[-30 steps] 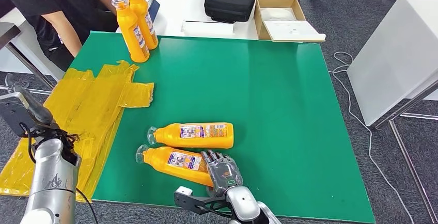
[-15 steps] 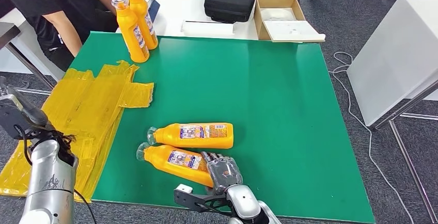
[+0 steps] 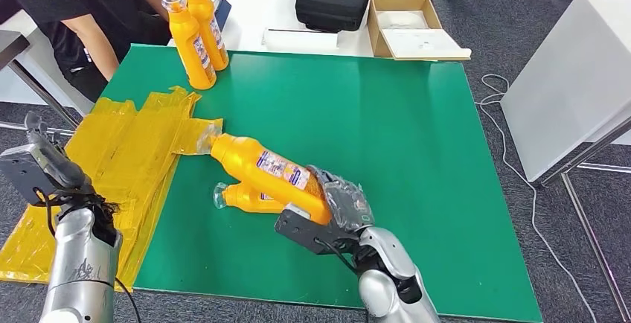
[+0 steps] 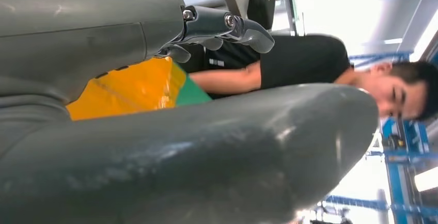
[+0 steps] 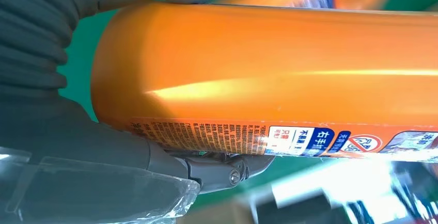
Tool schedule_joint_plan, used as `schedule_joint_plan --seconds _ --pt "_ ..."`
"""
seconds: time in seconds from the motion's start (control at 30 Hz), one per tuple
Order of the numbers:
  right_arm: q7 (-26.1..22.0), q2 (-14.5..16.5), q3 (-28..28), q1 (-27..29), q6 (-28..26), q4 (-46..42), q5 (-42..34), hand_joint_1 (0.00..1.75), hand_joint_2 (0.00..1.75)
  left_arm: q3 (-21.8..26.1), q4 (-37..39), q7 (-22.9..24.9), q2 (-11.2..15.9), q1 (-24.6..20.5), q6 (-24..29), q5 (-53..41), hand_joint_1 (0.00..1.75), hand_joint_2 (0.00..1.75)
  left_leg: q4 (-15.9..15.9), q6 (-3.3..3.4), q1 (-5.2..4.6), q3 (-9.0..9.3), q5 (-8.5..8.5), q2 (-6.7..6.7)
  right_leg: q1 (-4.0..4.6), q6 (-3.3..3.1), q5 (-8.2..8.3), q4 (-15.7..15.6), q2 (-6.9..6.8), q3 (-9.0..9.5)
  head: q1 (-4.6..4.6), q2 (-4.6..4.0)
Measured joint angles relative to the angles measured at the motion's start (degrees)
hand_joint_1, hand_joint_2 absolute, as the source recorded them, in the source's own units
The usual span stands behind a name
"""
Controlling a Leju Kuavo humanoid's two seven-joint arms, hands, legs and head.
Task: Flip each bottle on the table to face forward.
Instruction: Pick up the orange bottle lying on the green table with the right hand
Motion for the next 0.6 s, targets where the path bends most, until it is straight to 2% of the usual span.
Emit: schedule_joint_plan --seconds 0.03,0.17,0.33,0.47,0.6 --pt "0.1 0.0 -0.5 -0.2 -0.1 -1.3 -0.2 1.75 1.75 -0.7 0.1 0.4 -0.4 -0.1 -1.1 0.4 0.0 0.0 0.0 0.0 -0.02 0.0 0.0 0.0 0.0 0.01 0.01 0.0 0.0 -0.02 -0.01 0.0" --pt "1.4 0.0 -1.4 -2.0 -1.7 -4.2 -1.7 1.75 1.75 -4.9 1.6 2.5 -2.2 -1.0 -7.2 3.1 0.0 1.75 0.0 0.03 -0.07 -0.05 0.02 -0.04 -0.01 0.07 0.05 0.0 -0.03 -0.05 -0.01 0.0" --pt "1.8 -0.1 -1.7 -5.7 -4.9 -2.6 -5.0 1.75 1.75 -12.8 3.5 3.8 -4.7 -1.3 -12.9 8.4 0.0 1.75 0.0 0.06 -0.07 -0.14 0.04 0.02 -0.09 0.14 0.12 0.0 0.0 -0.02 0.0 0.0" --pt "0.6 0.6 -1.1 -11.1 -5.9 5.8 -8.4 1.75 1.75 -19.5 3.7 6.0 -5.4 -0.7 -16.2 15.3 0.0 1.75 0.0 0.07 -0.03 -0.17 0.09 0.09 -0.15 0.16 0.16 0.0 0.03 -0.02 -0.02 0.0" --pt "-0.4 2.6 0.5 -16.5 -6.6 15.1 -10.8 1.75 1.75 -26.3 2.5 7.9 -5.4 0.6 -17.7 22.4 0.0 1.75 0.0 0.05 0.1 -0.25 0.19 0.06 -0.14 0.15 0.17 0.0 0.01 -0.02 -0.02 0.0"
